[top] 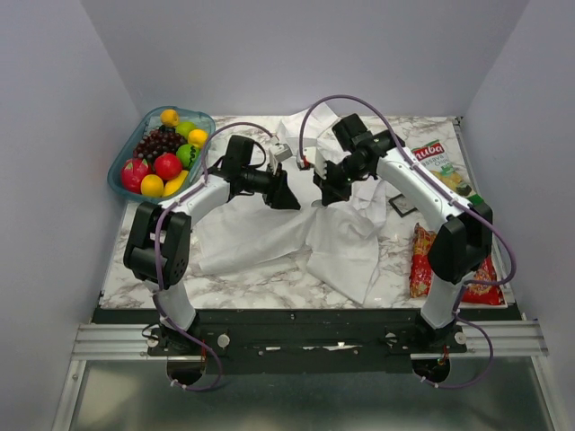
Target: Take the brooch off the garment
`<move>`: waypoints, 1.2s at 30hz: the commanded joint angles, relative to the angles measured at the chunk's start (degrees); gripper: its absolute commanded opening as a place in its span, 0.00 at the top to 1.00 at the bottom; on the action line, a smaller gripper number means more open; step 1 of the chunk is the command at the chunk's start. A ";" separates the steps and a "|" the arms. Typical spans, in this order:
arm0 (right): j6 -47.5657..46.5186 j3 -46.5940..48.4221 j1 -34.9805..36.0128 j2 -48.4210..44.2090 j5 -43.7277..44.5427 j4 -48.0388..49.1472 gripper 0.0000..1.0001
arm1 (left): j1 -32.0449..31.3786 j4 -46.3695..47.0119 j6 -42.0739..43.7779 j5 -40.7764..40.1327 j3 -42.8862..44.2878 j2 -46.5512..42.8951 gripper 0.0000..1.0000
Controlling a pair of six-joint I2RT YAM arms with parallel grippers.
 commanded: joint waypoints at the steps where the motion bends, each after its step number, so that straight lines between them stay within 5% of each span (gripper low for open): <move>1: 1.77 6.15 0.24 2.45 -1.69 -4.96 0.99 | -1.39 7.59 -3.09 5.36 -0.63 -0.55 0.49; 12: 7.49 6.16 0.24 3.77 -5.29 -4.62 0.99 | -2.53 33.60 -23.57 7.91 -3.88 2.70 0.51; 24: 9.51 5.98 0.24 3.77 -4.68 -3.39 0.99 | -3.59 31.86 -22.52 10.54 -1.68 4.63 0.53; 36: 10.83 5.89 0.15 4.65 -5.47 -3.21 1.00 | -4.91 19.99 -10.04 10.99 -0.45 3.84 0.51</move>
